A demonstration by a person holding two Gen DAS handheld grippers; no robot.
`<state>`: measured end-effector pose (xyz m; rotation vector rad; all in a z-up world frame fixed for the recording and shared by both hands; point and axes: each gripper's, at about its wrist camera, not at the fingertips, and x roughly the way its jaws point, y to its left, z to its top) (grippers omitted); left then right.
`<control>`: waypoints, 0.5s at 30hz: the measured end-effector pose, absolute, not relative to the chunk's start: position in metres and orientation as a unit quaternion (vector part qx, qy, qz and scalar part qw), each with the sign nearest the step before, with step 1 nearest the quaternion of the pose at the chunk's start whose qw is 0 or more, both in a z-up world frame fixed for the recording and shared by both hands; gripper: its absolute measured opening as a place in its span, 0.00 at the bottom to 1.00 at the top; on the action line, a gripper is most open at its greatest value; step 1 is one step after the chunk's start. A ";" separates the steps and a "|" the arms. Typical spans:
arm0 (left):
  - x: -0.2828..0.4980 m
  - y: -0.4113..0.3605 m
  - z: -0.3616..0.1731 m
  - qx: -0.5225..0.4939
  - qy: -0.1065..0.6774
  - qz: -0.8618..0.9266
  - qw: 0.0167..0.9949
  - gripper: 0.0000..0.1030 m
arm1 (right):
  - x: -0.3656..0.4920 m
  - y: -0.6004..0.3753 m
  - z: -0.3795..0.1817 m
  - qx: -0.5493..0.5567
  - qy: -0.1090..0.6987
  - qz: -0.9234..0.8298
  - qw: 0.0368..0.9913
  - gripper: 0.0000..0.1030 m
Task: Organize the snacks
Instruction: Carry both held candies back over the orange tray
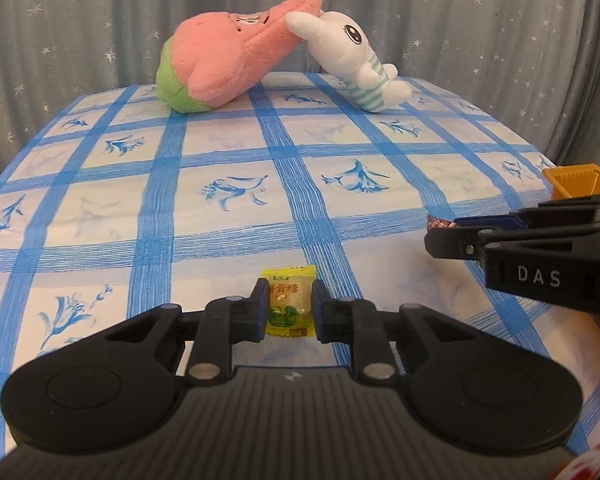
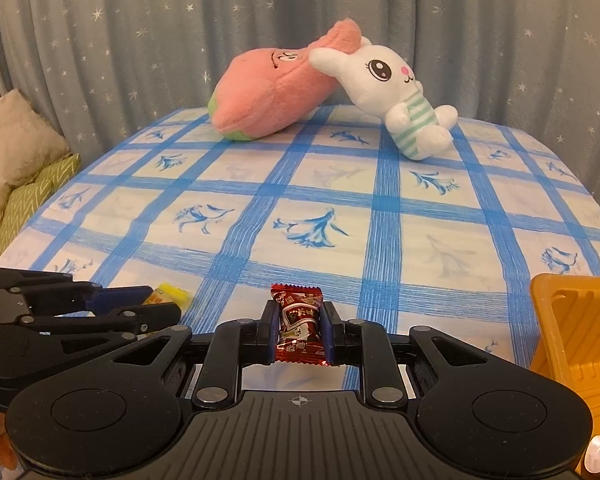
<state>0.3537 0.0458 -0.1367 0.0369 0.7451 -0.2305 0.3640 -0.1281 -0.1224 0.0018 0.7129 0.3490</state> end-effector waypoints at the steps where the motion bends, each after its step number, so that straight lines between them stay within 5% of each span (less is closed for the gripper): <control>1: 0.353 0.046 -0.135 0.016 0.363 -0.108 0.925 0.19 | 0.363 -0.128 -0.121 0.001 0.346 0.170 0.923 0.21; 15: 0.300 0.027 -0.099 -0.002 0.362 -0.108 0.926 0.19 | 0.293 -0.143 -0.100 0.023 0.344 0.158 0.925 0.21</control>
